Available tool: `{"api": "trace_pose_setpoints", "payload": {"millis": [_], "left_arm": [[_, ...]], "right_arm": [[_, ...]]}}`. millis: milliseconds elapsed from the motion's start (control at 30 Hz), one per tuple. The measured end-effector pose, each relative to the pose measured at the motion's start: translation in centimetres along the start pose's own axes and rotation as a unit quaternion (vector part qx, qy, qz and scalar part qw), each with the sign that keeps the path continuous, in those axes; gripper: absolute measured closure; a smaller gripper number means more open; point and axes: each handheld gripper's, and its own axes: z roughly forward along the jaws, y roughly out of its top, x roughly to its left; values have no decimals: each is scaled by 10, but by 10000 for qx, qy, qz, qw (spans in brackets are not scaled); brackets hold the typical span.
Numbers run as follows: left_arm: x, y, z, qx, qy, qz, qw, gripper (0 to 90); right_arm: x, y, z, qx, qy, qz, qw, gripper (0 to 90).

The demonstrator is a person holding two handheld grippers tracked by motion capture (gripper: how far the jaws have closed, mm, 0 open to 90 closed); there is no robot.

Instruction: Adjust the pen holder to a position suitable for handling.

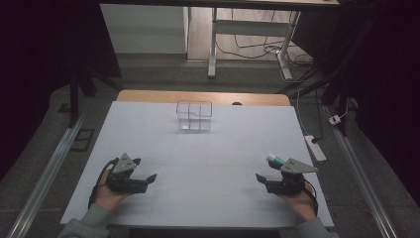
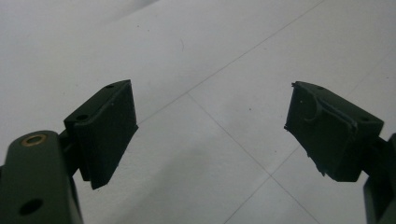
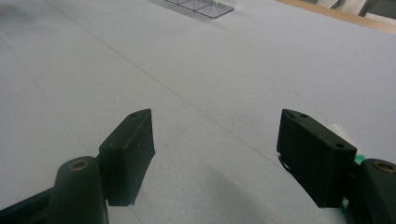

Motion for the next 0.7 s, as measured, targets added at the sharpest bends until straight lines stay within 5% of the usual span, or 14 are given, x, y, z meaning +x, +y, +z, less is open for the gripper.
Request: {"api": "trace_pose_setpoints", "payload": {"millis": [267, 700], "left_arm": [[2, 0, 0, -68, -94, -38, 9999, 156], [2, 0, 3, -21, -83, -18, 10000, 155]], "right_arm": [[1, 1, 3, 45, 179, 98, 9998, 280], [1, 2, 1, 68, 127, 117, 9998, 283]]}}
